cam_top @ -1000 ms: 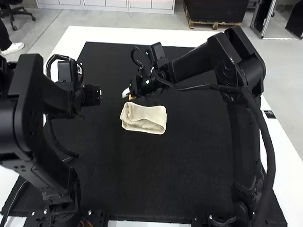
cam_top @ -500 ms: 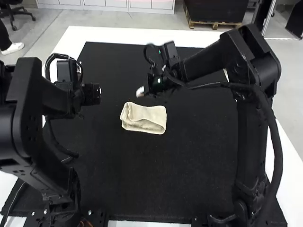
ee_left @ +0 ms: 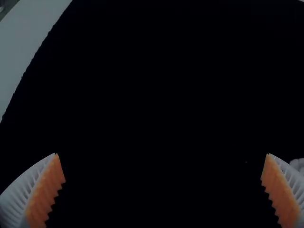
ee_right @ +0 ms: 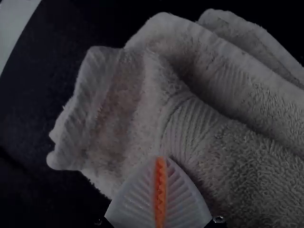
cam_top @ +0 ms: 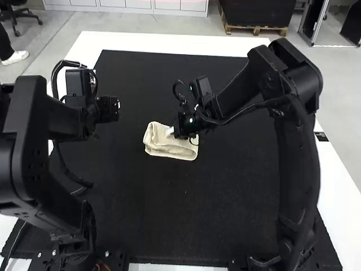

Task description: Fold the towel.

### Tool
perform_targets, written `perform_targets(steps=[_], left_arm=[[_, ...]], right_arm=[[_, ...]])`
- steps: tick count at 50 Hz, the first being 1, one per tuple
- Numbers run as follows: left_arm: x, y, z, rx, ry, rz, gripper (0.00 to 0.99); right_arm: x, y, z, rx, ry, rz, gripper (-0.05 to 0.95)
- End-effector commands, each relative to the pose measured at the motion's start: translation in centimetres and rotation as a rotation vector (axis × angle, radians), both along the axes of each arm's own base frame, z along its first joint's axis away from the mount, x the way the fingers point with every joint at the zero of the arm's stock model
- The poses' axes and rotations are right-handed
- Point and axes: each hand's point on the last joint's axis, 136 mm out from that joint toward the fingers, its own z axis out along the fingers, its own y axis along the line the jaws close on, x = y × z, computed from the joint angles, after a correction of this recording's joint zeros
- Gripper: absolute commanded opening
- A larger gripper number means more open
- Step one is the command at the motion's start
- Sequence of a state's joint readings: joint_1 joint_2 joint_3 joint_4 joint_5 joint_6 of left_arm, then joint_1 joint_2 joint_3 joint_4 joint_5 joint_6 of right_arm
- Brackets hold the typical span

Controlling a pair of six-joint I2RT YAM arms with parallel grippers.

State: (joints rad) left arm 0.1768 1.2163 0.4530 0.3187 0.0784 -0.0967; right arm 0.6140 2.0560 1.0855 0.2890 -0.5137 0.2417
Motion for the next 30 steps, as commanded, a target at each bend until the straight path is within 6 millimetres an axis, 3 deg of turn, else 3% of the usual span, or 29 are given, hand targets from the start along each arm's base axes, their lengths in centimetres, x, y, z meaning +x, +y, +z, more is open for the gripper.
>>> perform_targets(steps=[1, 10, 16, 30], left_arm=[[0.1, 0.2, 1.4, 0.014, -0.04, -0.006, 0.97], [0.5, 0.1, 2.1, 0.013, -0.052, -0.013, 0.97], [0.8, 0.0, 2.8, 0.008, -0.057, -0.025, 0.97], [1.9, 1.2, 6.2, 0.014, -0.107, -0.011, 0.97]], right_arm=[[-0.3, -0.4, -1.8, -0.018, -0.002, 0.019, -0.02], [-0.7, -1.0, -4.4, -0.061, -0.011, 0.018, -0.02], [-0.4, -0.8, -4.0, -0.049, -0.006, 0.009, -0.02], [1.1, 0.3, 7.9, 0.108, -0.09, -0.021, -0.02]])
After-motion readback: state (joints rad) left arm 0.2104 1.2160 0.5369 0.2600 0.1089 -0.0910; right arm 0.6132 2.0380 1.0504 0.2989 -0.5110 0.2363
